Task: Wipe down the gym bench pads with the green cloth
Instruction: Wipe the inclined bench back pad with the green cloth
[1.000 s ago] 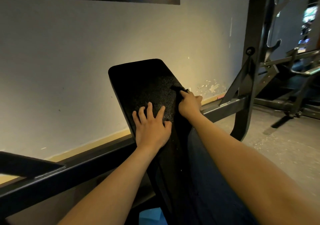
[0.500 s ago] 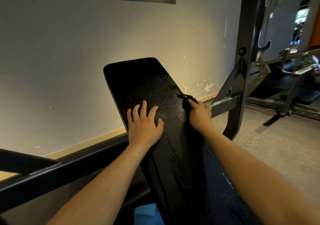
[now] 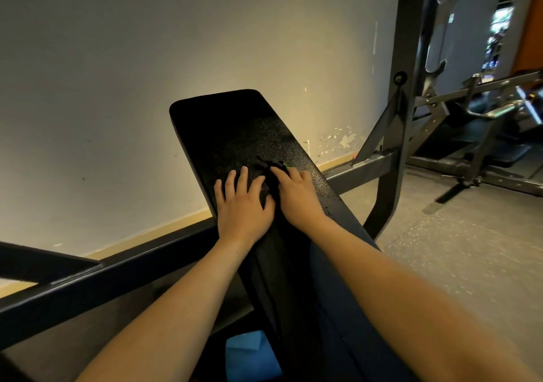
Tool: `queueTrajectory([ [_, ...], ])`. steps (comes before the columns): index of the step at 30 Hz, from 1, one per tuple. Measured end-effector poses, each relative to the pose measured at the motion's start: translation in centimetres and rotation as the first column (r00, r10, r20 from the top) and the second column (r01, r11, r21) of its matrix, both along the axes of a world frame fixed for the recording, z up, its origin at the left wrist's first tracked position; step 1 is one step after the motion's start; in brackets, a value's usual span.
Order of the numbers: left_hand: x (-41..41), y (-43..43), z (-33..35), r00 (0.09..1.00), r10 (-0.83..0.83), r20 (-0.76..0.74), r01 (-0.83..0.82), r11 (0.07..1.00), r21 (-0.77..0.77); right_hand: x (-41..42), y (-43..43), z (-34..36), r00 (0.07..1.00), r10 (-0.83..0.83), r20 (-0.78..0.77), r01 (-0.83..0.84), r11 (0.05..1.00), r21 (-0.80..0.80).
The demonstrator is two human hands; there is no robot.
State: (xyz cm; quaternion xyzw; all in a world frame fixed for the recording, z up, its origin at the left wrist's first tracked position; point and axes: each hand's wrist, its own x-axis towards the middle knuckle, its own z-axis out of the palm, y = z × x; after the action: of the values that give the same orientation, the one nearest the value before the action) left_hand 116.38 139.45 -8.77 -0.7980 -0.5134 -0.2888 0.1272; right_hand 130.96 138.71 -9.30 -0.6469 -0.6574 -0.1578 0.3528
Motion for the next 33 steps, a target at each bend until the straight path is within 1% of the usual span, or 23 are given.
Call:
queueTrajectory([
  [1, -0.1, 0.0, 0.0, 1.000, -0.004, 0.005, 0.004, 1.000, -0.005, 1.1, -0.2, -0.2, 0.999, -0.029, 0.041, 0.029, 1.000, -0.007],
  [2, -0.1, 0.1, 0.0, 1.000, -0.007, 0.008, 0.007, 1.000, -0.010, 2.2, -0.4, -0.5, 0.996, -0.072, 0.044, 0.073, 0.997, -0.018],
  [3, -0.1, 0.1, 0.0, 1.000, -0.008, 0.011, 0.008, 1.000, -0.010, 3.4, -0.7, -0.8, 0.993, -0.121, 0.010, 0.122, 0.992, -0.035],
  [6, 0.1, -0.1, -0.1, 1.000, -0.009, 0.027, 0.009, 1.000, 0.009, 7.1, -1.4, -1.9, 0.947, -0.273, -0.167, 0.254, 0.958, -0.130],
  [9, 0.4, 0.0, -0.2, 1.000, 0.001, 0.030, -0.002, 1.000, 0.013, 8.6, -1.7, -2.8, 0.853, -0.375, -0.364, 0.304, 0.923, -0.237],
  [10, 0.5, 0.0, -0.3, 1.000, 0.007, 0.031, -0.007, 1.000, 0.013, 8.5, -1.7, -2.8, 0.831, -0.388, -0.397, 0.313, 0.918, -0.242],
  [12, 0.7, 0.0, -0.4, 0.999, 0.007, 0.032, -0.008, 1.000, 0.017, 7.7, -1.9, -2.3, 0.809, -0.415, -0.417, 0.354, 0.909, -0.220],
  [13, 0.7, 0.0, -0.4, 0.999, 0.006, 0.033, -0.006, 1.000, 0.017, 7.0, -2.0, -1.9, 0.821, -0.405, -0.404, 0.364, 0.914, -0.178],
  [14, 0.7, 0.0, -0.4, 0.999, 0.003, 0.033, -0.004, 1.000, 0.018, 6.0, -1.8, -1.5, 0.857, -0.361, -0.369, 0.342, 0.932, -0.117],
  [16, 0.8, 0.0, -0.4, 0.999, 0.002, 0.033, -0.002, 1.000, 0.020, 3.3, -0.5, -0.7, 0.955, -0.218, -0.203, 0.219, 0.976, -0.015],
  [17, 0.7, -0.1, -0.4, 0.999, 0.001, 0.034, -0.002, 1.000, 0.021, 1.8, 0.3, -0.3, 0.984, -0.143, -0.107, 0.143, 0.990, -0.006],
  [18, 0.6, -0.1, -0.4, 0.999, -0.002, 0.037, 0.001, 1.000, 0.022, 0.3, 1.1, 0.2, 0.996, -0.078, -0.045, 0.077, 0.997, -0.023],
  [20, 0.3, -0.1, -0.4, 0.997, -0.019, 0.069, 0.018, 1.000, 0.025, -1.7, 2.1, 1.1, 0.999, 0.041, 0.014, -0.041, 0.999, -0.020],
  [22, -0.2, 0.0, -0.3, 0.994, -0.044, 0.097, 0.041, 0.999, 0.029, -1.9, 1.4, 1.4, 0.993, 0.115, 0.022, -0.116, 0.990, 0.075],
  [24, -0.4, 0.1, -0.4, 0.994, -0.061, 0.093, 0.058, 0.998, 0.030, -0.5, 0.3, 0.7, 0.993, 0.117, 0.025, -0.120, 0.974, 0.195],
  [25, -0.4, 0.1, -0.4, 0.994, -0.066, 0.091, 0.064, 0.998, 0.027, 0.7, -0.1, 0.1, 0.996, 0.084, 0.027, -0.088, 0.974, 0.208],
  [26, -0.4, 0.1, -0.4, 0.993, -0.068, 0.093, 0.066, 0.998, 0.024, 2.2, -0.2, -0.2, 0.999, 0.032, -0.013, -0.029, 0.985, 0.170],
  [28, -0.4, 0.2, -0.4, 0.992, -0.074, 0.102, 0.071, 0.997, 0.028, 5.6, -0.2, -1.6, 0.991, -0.106, -0.086, 0.110, 0.993, 0.044],
  [29, -0.4, 0.1, -0.5, 0.992, -0.075, 0.106, 0.072, 0.997, 0.035, 7.4, -0.5, -2.4, 0.976, -0.188, -0.113, 0.188, 0.982, -0.013],
  [31, -0.3, 0.1, -0.6, 0.993, -0.064, 0.100, 0.060, 0.997, 0.043, 9.8, -1.7, -3.8, 0.924, -0.315, -0.217, 0.301, 0.949, -0.097],
  [32, -0.2, 0.1, -0.7, 0.994, -0.055, 0.091, 0.051, 0.998, 0.048, 10.1, -2.3, -4.3, 0.893, -0.347, -0.287, 0.320, 0.938, -0.135],
  [33, 0.0, 0.1, -0.8, 0.995, -0.047, 0.082, 0.043, 0.998, 0.052, 9.9, -2.8, -4.5, 0.877, -0.357, -0.323, 0.325, 0.934, -0.151],
])
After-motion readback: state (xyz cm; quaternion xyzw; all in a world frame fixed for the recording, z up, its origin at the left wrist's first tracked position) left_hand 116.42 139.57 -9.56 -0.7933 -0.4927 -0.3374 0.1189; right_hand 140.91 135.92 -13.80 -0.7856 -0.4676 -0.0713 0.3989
